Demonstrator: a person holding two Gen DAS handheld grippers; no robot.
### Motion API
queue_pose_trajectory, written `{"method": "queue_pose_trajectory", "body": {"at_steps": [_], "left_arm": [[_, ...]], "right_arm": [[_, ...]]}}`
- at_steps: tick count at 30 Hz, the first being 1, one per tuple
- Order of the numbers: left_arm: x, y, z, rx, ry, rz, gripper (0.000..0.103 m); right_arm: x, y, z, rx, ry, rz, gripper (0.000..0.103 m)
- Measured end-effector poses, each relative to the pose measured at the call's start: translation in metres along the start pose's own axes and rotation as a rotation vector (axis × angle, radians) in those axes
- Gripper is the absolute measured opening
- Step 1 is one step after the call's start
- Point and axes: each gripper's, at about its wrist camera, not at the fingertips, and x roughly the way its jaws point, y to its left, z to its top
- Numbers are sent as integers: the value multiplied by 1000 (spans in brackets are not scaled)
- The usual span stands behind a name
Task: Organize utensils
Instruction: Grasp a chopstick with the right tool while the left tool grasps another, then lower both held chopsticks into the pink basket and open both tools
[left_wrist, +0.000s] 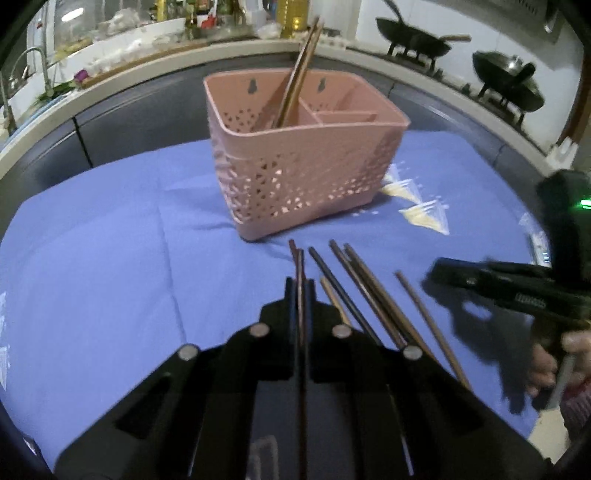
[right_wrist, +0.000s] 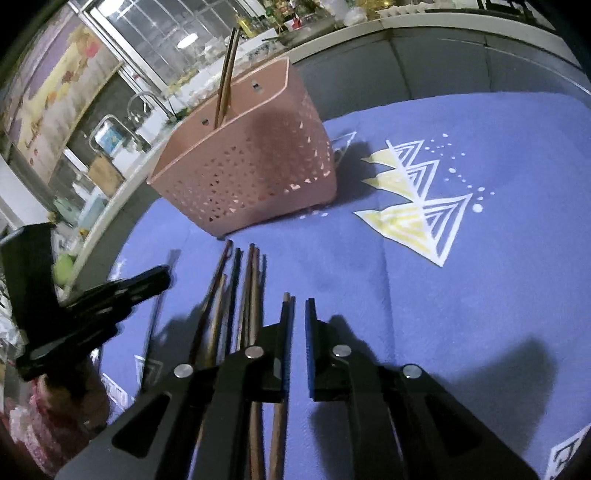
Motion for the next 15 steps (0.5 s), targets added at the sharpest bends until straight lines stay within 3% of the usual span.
{"method": "queue_pose_trajectory", "body": {"at_steps": [4, 6, 8, 10, 12, 15], "left_arm": [[-18, -1, -8, -34, -17, -41, 4], [-26, 0, -11, -57, -27, -69, 4], [-31, 5, -15, -59, -38, -76, 4], [-37, 4, -15, -58, -56, -79, 4], [-43, 5, -14, -64, -72, -89, 4], [-59, 4, -5, -70, -116, -107, 4]], "right_arm": [[6, 12, -6, -49, 26, -45, 51], [10, 19, -7, -82, 33, -67, 51], [17, 30, -8, -145, 51, -114, 47], [26, 43, -10, -245, 58, -197, 8], [30, 50, -12, -310, 60, -231, 6], [27, 52, -10, -318, 69, -216, 4]]}}
